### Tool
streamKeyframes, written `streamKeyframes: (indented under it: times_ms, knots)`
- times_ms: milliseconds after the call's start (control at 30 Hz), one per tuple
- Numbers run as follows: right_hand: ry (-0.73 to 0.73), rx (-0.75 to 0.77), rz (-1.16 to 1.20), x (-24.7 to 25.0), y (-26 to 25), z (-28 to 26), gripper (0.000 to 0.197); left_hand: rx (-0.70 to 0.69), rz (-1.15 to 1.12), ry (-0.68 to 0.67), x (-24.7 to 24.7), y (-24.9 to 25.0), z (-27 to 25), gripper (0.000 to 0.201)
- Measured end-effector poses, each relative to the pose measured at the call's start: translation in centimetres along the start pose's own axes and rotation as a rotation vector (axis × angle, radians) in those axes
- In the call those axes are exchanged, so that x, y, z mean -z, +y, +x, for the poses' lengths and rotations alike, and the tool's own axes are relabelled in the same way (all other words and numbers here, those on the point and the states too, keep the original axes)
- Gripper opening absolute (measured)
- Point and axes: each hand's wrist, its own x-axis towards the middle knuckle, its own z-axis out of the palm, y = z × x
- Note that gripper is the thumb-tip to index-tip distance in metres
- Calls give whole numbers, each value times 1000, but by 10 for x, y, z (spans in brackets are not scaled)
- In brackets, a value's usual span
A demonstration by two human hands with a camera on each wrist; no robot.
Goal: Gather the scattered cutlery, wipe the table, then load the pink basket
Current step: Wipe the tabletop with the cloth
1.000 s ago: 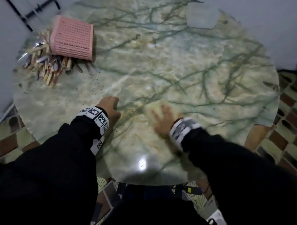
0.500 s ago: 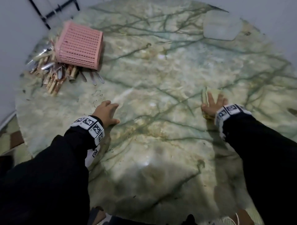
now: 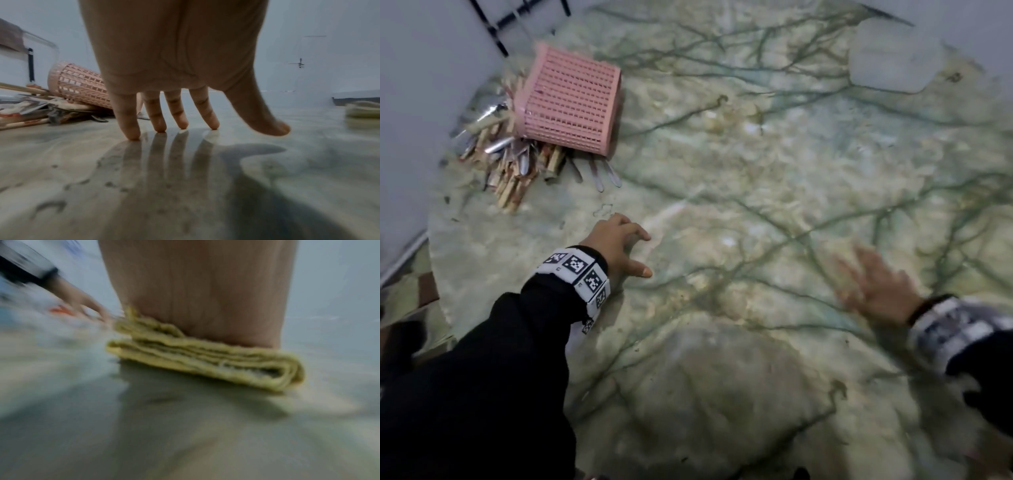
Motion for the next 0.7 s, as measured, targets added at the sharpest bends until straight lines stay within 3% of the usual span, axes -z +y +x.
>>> streamKeyframes:
  times_ms: [33,100,167,233,300,367,433,467,567,633,700]
  knots:
    - [-58,-148,112,13,13,21,113,-11,6,-18,3,0,2,61]
    - [-93,-297,251,35,15,69,121,-30,17,-53,10,-2,8,59]
    - [-90,-306,260,56,-17,117,104,-35,10,-85,16,-6,14,59]
    - [-26,-163,262,68,-79,154,80,-44,-62,-70,26,-14,20,62]
    - [-19,35,195,60,-156,175,76,-37,-190,0,39,-24,25,64]
    - [62,184,-29,36,-219,162,81,-19,-248,57,48,-37,31,71]
    - [-10,320,-73,27,-255,116,63,-33,-139,36,52,-46,37,83]
    - [-69,388,-110,21,-257,99,59,-47,-71,1,51,-49,40,89]
    - [-277,518,-237,23,-223,77,73,-87,33,-67,43,-59,43,105]
    - [-340,386,-240,34,-196,95,80,-115,0,-70,39,-64,44,106]
    - [-306,192,-100,57,-178,128,75,-138,-46,-109,39,-67,44,105]
